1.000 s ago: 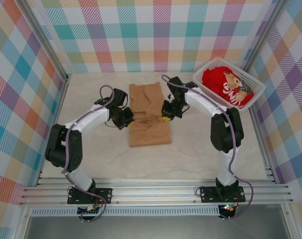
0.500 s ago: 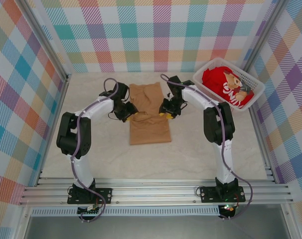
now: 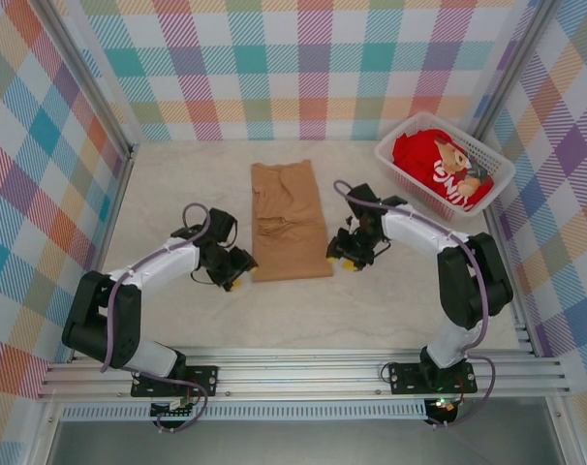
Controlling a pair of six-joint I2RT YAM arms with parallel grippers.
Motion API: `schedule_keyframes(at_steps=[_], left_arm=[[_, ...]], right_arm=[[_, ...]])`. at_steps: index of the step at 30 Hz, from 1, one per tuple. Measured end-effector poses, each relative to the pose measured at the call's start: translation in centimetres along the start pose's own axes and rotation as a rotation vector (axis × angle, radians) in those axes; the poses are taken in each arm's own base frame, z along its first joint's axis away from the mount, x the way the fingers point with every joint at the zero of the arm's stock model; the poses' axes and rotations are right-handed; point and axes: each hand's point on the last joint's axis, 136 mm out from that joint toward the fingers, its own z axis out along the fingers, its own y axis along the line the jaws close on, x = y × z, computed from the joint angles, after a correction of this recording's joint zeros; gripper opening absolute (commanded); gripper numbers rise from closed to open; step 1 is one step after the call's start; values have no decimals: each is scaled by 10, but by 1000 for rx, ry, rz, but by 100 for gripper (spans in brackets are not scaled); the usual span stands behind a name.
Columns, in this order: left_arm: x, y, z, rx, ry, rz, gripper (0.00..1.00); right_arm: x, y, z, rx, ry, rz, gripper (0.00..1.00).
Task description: Fold and stack the t-shirts
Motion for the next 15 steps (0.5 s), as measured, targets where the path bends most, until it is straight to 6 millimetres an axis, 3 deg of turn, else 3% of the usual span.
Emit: schedule_keyframes(at_steps=[4, 9, 15], left_arm=[[12, -2, 16, 6, 41, -22, 52], [4, -11, 31, 30, 33, -49, 50], [2, -9, 39, 0, 47, -78, 34]], right_arm=[[17, -11, 25, -15, 67, 70, 43], [8, -6, 42, -45, 82, 119, 41], [-4, 2, 50, -50, 86, 134, 35]])
